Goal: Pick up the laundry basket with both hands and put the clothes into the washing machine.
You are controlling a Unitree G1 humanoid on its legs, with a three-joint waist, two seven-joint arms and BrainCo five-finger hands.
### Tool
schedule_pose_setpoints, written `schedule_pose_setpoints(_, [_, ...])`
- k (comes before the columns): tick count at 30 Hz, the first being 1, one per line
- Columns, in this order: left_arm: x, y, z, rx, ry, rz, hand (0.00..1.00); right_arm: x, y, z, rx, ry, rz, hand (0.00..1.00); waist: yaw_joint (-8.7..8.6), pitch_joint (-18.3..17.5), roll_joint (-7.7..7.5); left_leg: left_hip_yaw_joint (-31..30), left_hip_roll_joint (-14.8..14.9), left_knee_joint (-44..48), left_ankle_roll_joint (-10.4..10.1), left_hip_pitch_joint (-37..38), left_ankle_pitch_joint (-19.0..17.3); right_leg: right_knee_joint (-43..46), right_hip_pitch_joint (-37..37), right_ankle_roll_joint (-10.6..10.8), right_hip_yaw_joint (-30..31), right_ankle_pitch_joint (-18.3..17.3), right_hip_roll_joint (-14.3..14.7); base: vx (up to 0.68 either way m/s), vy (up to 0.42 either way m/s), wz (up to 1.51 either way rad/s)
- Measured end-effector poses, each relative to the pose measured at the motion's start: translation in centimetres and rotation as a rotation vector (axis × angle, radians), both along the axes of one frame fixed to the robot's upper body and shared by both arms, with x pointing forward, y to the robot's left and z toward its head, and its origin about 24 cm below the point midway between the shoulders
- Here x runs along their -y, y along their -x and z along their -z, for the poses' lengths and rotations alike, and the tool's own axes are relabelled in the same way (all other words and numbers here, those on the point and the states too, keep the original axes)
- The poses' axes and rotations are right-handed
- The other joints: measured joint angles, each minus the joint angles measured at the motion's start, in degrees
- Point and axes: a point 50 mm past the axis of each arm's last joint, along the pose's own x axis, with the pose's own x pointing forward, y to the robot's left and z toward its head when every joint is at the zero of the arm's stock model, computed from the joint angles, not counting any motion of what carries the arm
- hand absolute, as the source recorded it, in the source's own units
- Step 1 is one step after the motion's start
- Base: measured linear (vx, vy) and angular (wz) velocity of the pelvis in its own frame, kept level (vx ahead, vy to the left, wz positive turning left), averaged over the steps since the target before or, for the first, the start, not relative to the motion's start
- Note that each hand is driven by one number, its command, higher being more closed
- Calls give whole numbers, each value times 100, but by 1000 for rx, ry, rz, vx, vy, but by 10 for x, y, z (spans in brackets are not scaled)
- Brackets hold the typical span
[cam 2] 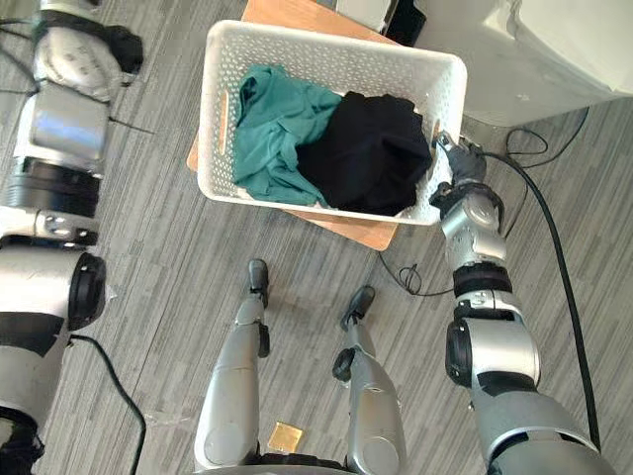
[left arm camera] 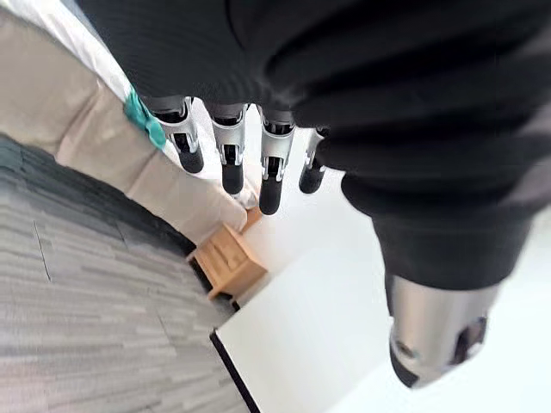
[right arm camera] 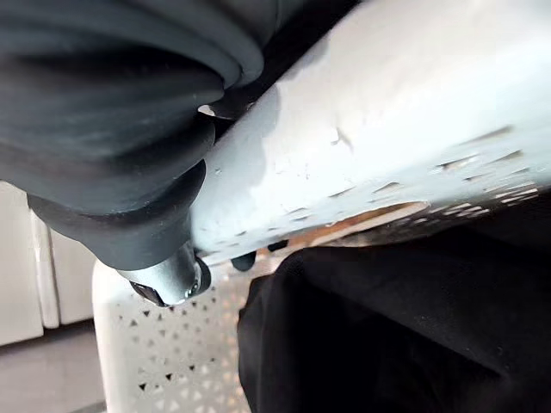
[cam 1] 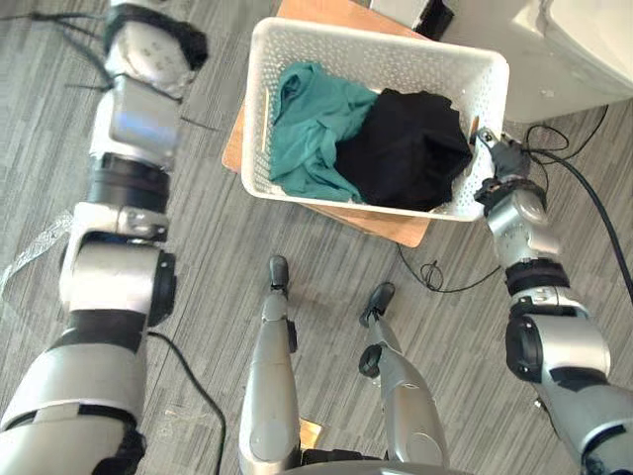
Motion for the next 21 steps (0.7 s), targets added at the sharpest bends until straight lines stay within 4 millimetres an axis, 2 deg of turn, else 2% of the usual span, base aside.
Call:
schedule_pose_setpoints(1, [-7,3,4,4,8,-12,0,3,3,3,-1,-2,9,100,10,0,0,-2,-9,-8,0,14,0,-1,16,2,-2,-3,-8,15,6,11])
schedule_pose_setpoints(3, [-27,12,26,-24,15,-49,0,15,12,12,-12,-5,41,100,28,0,0,-22,-70,-40,0,49,0,-11,68,-2,-37,-27,-39,18,16,13])
schedule_pose_setpoints(5, [-40,12,57,-126,18,-56,0,31,20,20,-37,-4,81,100,77,0,0,-76,-92,-68,1,65,1,-58,140,-1,-115,-27,-53,14,3,18])
schedule_pose_setpoints(9, [-47,8,95,-309,6,-39,0,44,27,22,-59,0,108,100,158,0,0,-97,-180,-95,2,73,1,-72,173,-1,-137,-26,-79,-3,14,9])
schedule_pose_setpoints(14, [-36,1,110,-407,9,53,0,43,27,23,-71,2,98,100,148,0,0,-104,-179,-101,3,88,1,-74,193,-1,-137,-26,-68,0,2,1])
schedule_pose_setpoints(18, [-24,-13,124,-510,31,150,0,41,24,18,-71,9,85,100,121,0,1,-106,-170,-130,3,76,-2,-74,171,-1,-138,-25,-59,0,0,0])
schedule_pose_setpoints(21, [-3,-27,124,-522,122,277,0,37,19,7,-50,31,68,100,68,-1,0,-152,-166,-103,7,-35,2,-70,95,0,-168,-21,-55,5,-1,3])
